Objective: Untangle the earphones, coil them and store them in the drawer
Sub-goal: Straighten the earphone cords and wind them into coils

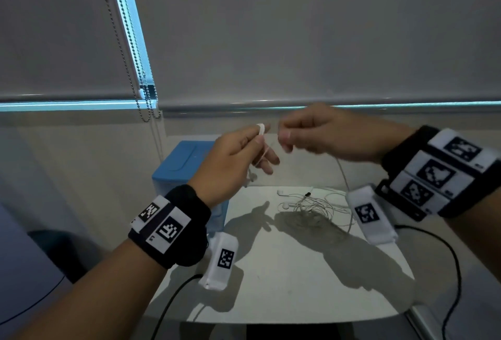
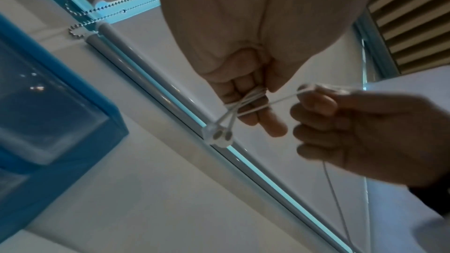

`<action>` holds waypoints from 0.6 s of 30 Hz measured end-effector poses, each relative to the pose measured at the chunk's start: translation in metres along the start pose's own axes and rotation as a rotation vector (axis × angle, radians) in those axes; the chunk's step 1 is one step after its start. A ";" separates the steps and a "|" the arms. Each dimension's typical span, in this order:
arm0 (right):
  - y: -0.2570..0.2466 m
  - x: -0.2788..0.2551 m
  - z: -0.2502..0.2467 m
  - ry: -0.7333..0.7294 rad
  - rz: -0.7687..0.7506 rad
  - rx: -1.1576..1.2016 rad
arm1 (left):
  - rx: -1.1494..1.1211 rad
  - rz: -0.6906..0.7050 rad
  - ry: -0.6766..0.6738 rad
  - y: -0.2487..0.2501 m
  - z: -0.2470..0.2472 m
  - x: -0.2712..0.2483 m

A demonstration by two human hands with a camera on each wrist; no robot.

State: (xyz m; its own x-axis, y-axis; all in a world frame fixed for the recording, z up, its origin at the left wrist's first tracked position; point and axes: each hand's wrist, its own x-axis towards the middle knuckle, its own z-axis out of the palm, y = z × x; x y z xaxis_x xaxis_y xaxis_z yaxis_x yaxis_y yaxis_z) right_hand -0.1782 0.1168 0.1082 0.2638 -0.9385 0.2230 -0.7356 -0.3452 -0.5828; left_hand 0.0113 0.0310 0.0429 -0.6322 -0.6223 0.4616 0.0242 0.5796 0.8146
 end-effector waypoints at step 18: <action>0.042 0.002 0.055 -0.045 0.050 0.061 | -0.317 0.053 0.188 0.016 -0.003 0.007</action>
State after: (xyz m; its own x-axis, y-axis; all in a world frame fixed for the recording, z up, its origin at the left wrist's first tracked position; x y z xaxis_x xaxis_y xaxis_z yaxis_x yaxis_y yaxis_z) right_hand -0.1742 0.0994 0.0407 0.2561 -0.9536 0.1580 -0.7094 -0.2965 -0.6394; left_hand 0.0095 0.0344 0.0605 -0.4710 -0.6989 0.5383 0.3101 0.4401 0.8427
